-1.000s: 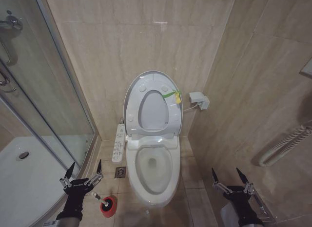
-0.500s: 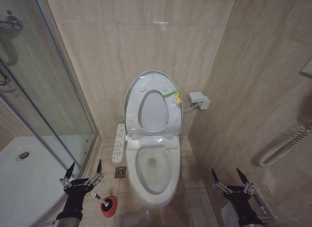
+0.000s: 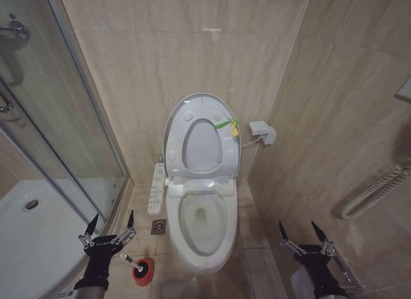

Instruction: Open the toilet lid, clean the toilet bowl with a toilet brush, close the toilet lid, and flush.

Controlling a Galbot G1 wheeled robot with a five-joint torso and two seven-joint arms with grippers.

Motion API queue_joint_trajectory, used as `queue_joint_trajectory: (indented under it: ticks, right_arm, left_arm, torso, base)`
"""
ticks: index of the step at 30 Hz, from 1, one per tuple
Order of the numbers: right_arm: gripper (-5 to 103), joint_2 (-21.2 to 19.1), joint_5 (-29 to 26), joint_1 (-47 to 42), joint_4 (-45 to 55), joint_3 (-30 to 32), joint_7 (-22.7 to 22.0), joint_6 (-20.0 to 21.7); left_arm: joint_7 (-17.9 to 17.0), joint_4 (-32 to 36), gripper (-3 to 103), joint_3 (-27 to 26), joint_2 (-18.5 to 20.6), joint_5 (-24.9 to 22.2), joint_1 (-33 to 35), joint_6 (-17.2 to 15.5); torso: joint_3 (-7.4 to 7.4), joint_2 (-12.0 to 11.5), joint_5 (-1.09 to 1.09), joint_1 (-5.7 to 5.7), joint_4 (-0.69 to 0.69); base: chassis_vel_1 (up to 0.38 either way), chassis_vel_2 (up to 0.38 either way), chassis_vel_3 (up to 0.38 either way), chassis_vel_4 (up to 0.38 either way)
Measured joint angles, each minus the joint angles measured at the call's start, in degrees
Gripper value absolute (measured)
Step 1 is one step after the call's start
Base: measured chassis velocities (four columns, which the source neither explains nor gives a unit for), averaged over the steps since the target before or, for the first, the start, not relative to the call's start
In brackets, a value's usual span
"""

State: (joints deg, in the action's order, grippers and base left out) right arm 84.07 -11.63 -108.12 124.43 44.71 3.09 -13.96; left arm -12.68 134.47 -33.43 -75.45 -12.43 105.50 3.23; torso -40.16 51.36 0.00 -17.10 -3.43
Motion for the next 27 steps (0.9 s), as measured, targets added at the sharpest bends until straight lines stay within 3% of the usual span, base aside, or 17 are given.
queue_joint_trajectory:
  ticks: [27]
  right_arm:
    - [100,0.0,0.0,0.0,0.0,0.0,0.0,0.0]
  left_arm:
    - [0.0,0.0,99,0.0,0.0,0.0,0.0,0.0]
  torso:
    - [0.0,0.0,0.0,0.0,0.0]
  base:
    - [0.0,0.0,0.0,0.0]
